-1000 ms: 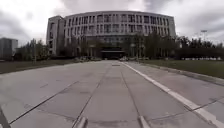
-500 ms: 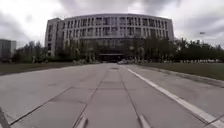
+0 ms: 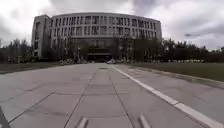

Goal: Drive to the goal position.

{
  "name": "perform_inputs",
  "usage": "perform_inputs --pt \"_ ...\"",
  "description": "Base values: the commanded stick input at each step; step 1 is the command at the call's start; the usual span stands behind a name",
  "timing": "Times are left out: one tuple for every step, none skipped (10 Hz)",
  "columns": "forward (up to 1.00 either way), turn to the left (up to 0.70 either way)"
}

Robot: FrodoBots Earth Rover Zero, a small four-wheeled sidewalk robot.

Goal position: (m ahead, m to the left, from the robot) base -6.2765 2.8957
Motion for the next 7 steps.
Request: perform_inputs --pt "0.7 0.01" --pt "0.7 0.01" --pt "0.7 0.01" --pt "0.7 0.01" --pt "0.7 0.01" --pt "0.7 0.01" --pt "0.7 0.01"
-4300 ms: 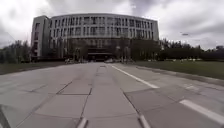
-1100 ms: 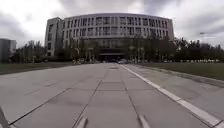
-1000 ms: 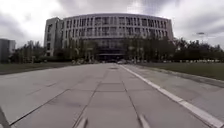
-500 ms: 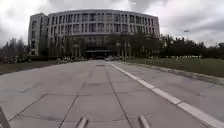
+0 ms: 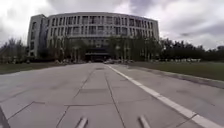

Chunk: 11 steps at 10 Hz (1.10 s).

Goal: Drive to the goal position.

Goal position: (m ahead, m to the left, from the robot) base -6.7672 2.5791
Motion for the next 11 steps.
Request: perform_inputs --pt "0.7 0.01" --pt "0.7 0.01" --pt "0.7 0.01" --pt "0.7 0.01" --pt "0.7 0.01" --pt "0.7 0.01" --pt "0.7 0.01" --pt "0.7 0.01" --pt "0.7 0.01" --pt "0.7 0.01" --pt "0.7 0.01"
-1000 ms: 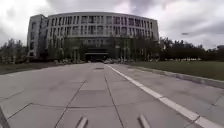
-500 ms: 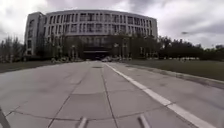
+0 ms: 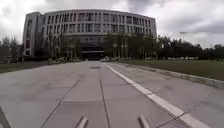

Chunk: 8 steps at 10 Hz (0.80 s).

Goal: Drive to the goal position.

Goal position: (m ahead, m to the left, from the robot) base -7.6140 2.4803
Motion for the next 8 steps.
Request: perform_inputs --pt "0.7 0.01" --pt "0.7 0.01" --pt "0.7 0.01" --pt "0.7 0.01" --pt "0.7 0.01" --pt "0.7 0.01" --pt "0.7 0.01" --pt "0.7 0.01"
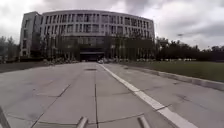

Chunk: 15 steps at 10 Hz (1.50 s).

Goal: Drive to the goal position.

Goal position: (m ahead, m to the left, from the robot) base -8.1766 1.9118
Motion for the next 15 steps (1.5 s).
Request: perform_inputs --pt "0.7 0.01" --pt "0.7 0.01" --pt "0.7 0.01" --pt "0.7 0.01" --pt "0.7 0.01" --pt "0.7 0.01" --pt "0.7 0.01" --pt "0.7 0.01" --pt "0.7 0.01" --pt "0.7 0.01" --pt "0.7 0.01" --pt "0.7 0.01" --pt "0.7 0.01" --pt "0.7 0.01" --pt "0.7 0.01"
